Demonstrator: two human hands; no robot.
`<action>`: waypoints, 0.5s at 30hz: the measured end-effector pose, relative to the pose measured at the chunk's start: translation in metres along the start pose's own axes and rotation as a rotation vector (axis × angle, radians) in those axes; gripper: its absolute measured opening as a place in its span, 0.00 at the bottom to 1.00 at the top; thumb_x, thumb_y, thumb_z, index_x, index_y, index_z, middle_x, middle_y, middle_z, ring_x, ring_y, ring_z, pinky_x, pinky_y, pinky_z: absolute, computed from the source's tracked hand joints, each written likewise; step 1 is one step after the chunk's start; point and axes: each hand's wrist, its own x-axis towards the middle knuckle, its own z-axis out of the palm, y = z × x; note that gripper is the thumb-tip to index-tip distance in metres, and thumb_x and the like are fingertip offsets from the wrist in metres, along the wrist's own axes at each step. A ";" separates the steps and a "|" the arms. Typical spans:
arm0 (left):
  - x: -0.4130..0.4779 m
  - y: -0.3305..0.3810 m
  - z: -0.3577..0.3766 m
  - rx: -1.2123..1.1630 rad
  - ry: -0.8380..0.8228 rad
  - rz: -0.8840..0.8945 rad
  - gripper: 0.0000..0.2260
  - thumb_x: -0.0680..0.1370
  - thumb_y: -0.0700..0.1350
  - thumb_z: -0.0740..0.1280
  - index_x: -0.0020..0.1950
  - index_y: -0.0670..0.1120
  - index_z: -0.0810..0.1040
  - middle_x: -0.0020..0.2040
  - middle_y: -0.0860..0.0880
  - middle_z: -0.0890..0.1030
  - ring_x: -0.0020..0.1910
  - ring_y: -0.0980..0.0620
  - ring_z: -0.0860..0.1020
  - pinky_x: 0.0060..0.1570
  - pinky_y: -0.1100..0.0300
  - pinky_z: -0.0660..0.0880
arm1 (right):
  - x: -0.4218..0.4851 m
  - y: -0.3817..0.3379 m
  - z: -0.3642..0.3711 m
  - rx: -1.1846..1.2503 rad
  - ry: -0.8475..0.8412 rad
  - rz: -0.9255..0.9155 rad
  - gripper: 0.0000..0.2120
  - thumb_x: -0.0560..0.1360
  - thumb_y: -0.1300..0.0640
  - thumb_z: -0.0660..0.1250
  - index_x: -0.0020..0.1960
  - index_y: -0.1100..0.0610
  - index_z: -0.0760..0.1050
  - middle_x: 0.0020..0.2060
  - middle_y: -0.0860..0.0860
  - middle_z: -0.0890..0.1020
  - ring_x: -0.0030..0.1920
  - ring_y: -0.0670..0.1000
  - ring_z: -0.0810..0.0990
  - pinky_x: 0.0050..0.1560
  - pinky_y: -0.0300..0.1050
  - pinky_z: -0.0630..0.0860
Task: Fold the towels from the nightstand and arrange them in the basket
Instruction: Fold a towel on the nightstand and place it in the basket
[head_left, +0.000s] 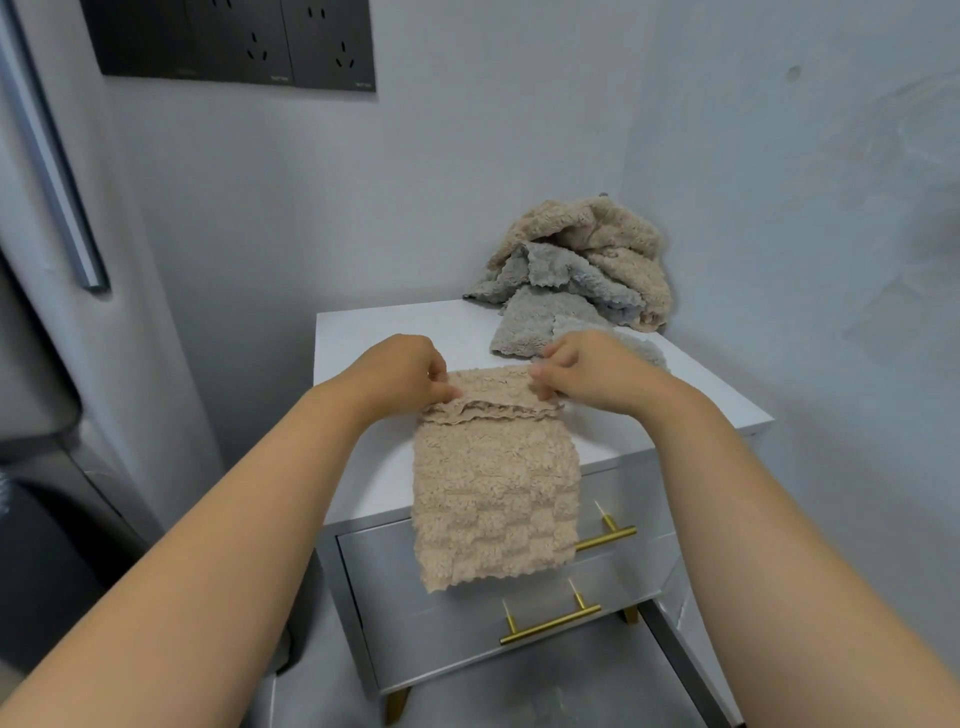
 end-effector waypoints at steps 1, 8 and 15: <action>0.001 0.001 0.002 0.003 -0.001 0.003 0.16 0.76 0.51 0.69 0.31 0.45 0.74 0.34 0.48 0.77 0.32 0.52 0.72 0.33 0.61 0.67 | 0.001 -0.001 0.001 0.017 0.044 -0.002 0.15 0.77 0.52 0.66 0.36 0.59 0.82 0.39 0.48 0.83 0.44 0.45 0.81 0.43 0.40 0.71; 0.001 -0.001 0.003 -0.110 0.030 0.037 0.11 0.71 0.48 0.74 0.47 0.48 0.75 0.42 0.55 0.74 0.41 0.55 0.73 0.38 0.63 0.68 | 0.000 -0.006 0.020 -0.119 -0.090 0.011 0.30 0.72 0.48 0.71 0.71 0.51 0.65 0.67 0.49 0.72 0.63 0.51 0.73 0.60 0.44 0.69; -0.005 -0.010 -0.009 -0.181 -0.177 0.028 0.22 0.68 0.54 0.75 0.60 0.51 0.77 0.53 0.55 0.79 0.53 0.54 0.76 0.54 0.60 0.71 | 0.000 -0.010 0.012 -0.165 -0.148 0.019 0.28 0.70 0.53 0.75 0.67 0.53 0.70 0.60 0.49 0.76 0.53 0.49 0.73 0.54 0.43 0.70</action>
